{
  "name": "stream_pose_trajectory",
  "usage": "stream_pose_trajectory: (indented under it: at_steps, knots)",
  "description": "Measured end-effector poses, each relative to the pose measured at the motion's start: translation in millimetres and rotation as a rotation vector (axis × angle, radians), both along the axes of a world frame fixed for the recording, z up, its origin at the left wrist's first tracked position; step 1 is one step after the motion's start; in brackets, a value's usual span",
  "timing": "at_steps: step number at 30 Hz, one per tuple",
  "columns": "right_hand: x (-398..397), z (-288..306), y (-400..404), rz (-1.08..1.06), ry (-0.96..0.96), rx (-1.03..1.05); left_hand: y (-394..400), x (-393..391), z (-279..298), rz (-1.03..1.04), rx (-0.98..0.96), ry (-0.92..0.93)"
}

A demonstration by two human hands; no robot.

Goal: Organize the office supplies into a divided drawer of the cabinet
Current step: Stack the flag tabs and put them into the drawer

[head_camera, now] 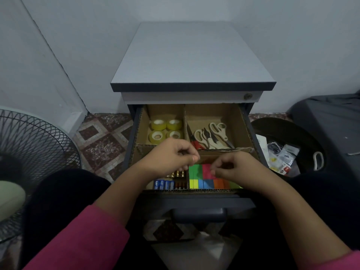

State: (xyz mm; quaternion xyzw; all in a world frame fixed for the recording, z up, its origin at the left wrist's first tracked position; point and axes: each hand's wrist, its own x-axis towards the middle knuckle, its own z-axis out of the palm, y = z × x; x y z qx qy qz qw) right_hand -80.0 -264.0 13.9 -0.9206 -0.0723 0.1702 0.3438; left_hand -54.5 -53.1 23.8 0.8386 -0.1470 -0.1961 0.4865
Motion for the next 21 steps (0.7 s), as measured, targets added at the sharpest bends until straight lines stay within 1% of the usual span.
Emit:
stream_pose_trajectory:
  at_steps: [2,4,6,9,11,14,17,19,21]
  knots:
    - [-4.1,4.5,0.3,0.046,0.028,0.055,5.4,-2.1,5.2,-0.101,0.187,0.006]
    - [-7.8,10.1,-0.1,0.090,0.103,0.089,10.6,-5.7,10.2,-0.204,0.372,0.008]
    - [-11.4,16.0,-0.4,0.162,0.194,0.087,15.8,-9.6,13.3,-0.289,0.480,0.042]
    - [-16.8,19.8,4.3,0.293,0.242,0.005,19.0,-15.7,18.7,-0.422,0.544,0.169]
    - [-20.3,21.5,10.6,0.340,0.250,-0.059,15.8,-19.6,21.8,-0.494,0.579,0.225]
    - [-24.7,25.4,19.5,0.421,0.229,-0.201,9.2,-23.3,23.3,-0.542,0.687,0.196]
    - [-28.1,25.2,26.6,0.519,0.139,-0.396,5.8,-25.5,20.3,-0.595,0.743,0.177]
    - [-28.6,23.1,28.6,0.537,0.071,-0.422,4.6,-26.1,18.0,-0.608,0.760,0.160]
    - [-28.1,21.1,28.4,0.545,0.015,-0.403,5.1,-26.2,16.6,-0.609,0.758,0.082]
